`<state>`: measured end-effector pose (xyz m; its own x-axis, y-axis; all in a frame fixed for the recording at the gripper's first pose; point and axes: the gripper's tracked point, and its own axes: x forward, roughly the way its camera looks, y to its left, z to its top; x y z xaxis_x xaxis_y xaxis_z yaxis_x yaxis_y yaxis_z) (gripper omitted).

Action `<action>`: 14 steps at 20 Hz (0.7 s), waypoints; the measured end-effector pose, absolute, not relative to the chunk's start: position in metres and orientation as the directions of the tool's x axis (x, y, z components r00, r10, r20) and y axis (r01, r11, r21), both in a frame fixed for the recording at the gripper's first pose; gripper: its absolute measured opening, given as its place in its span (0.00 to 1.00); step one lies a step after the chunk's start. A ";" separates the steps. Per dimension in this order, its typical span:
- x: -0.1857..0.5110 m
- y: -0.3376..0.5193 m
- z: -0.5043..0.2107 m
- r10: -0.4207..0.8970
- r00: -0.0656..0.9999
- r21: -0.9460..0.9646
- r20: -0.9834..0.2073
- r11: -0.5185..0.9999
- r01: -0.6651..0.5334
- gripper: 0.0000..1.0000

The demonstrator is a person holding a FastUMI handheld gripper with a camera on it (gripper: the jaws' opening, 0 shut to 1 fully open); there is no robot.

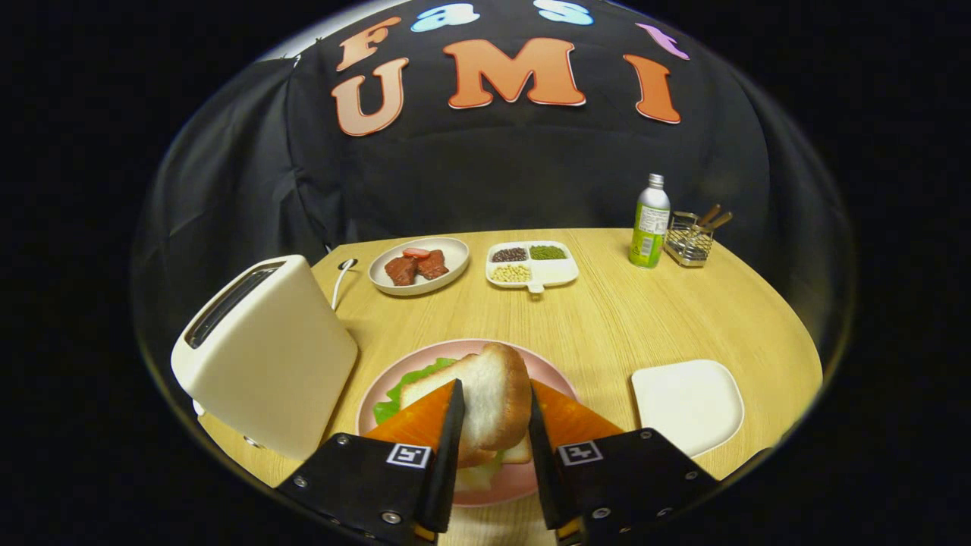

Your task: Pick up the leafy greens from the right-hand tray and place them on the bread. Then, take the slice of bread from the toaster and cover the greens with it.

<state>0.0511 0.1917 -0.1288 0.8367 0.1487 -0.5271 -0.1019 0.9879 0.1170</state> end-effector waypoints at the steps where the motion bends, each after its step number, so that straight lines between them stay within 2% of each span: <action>1: 0.051 0.187 -0.132 0.145 0.833 0.115 -0.534 0.988 -0.098 0.53; 5: 0.054 0.177 -0.143 0.124 0.826 0.084 -0.550 0.992 -0.093 0.63; 9: 0.055 0.164 -0.139 0.107 0.841 0.062 -0.531 0.994 -0.087 0.70; 14: 0.055 0.137 -0.121 0.086 0.876 0.050 -0.475 0.996 -0.070 0.92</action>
<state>0.0551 0.1374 -0.1208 0.8759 0.0858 -0.4748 -0.0703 0.9963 0.0504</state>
